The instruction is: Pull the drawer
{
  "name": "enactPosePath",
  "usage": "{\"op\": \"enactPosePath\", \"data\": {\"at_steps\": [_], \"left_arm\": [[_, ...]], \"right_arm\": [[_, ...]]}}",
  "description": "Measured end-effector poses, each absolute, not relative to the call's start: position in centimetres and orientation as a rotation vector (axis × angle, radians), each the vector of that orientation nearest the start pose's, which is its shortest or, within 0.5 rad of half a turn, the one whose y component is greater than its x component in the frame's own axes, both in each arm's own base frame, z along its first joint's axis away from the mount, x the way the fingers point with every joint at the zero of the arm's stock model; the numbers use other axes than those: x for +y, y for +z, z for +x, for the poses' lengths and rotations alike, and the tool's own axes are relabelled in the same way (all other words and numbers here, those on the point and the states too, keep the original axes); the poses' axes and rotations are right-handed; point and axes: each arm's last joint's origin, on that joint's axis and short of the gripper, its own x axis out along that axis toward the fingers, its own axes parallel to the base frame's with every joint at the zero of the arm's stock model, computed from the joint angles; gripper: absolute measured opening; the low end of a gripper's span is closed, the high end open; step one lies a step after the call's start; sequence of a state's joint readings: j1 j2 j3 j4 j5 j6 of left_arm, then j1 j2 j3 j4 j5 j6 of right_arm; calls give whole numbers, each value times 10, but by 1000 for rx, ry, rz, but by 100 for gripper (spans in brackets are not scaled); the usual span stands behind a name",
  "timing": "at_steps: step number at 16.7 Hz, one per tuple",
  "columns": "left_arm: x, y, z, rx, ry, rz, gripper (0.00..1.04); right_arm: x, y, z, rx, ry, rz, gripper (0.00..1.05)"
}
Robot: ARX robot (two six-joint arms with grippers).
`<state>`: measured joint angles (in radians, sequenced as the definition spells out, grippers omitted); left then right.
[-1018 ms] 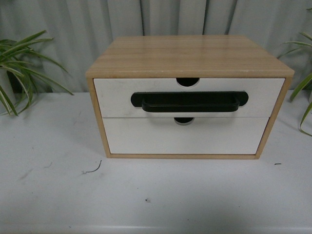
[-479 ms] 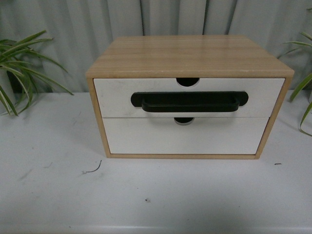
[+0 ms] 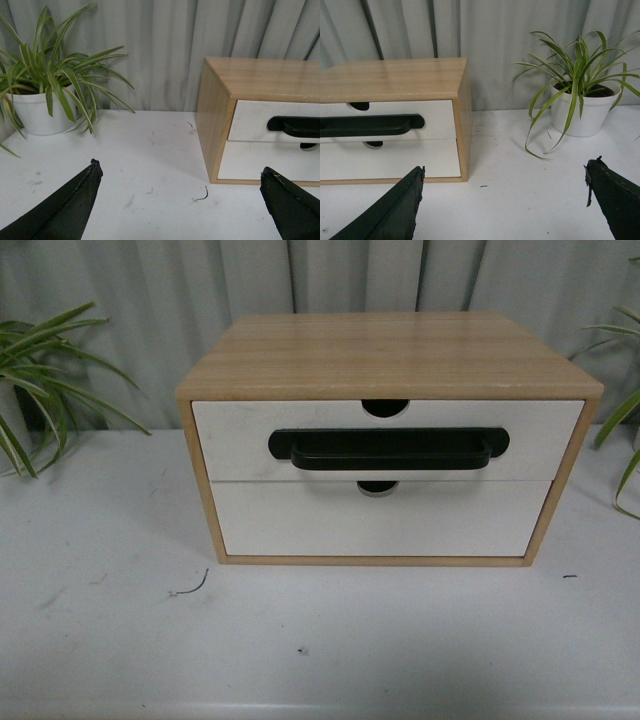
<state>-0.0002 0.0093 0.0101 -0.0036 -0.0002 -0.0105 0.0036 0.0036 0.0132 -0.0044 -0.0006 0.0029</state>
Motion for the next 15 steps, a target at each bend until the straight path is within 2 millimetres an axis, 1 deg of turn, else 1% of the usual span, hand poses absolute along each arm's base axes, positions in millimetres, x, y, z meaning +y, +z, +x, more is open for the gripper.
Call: {"op": "enactPosePath", "data": {"at_steps": [10,11,12,13,14,15], "left_arm": [[0,166,98,3,0,-10,98],[-1,165,97,144,78,-53,98],[-5,170,100,326,204,-93,98],[-6,179,105,353,309,-140,98],[-3,192,111,292,393,-198,98],[-1,206,120,230,397,-238,98]], "right_arm": [[0,167,97,-5,4,3,98],[0,166,97,32,22,21,98],[-2,165,102,131,68,96,98],[-2,170,110,148,87,146,98],[-2,180,117,120,102,162,98],[0,194,131,90,126,161,98]]}}
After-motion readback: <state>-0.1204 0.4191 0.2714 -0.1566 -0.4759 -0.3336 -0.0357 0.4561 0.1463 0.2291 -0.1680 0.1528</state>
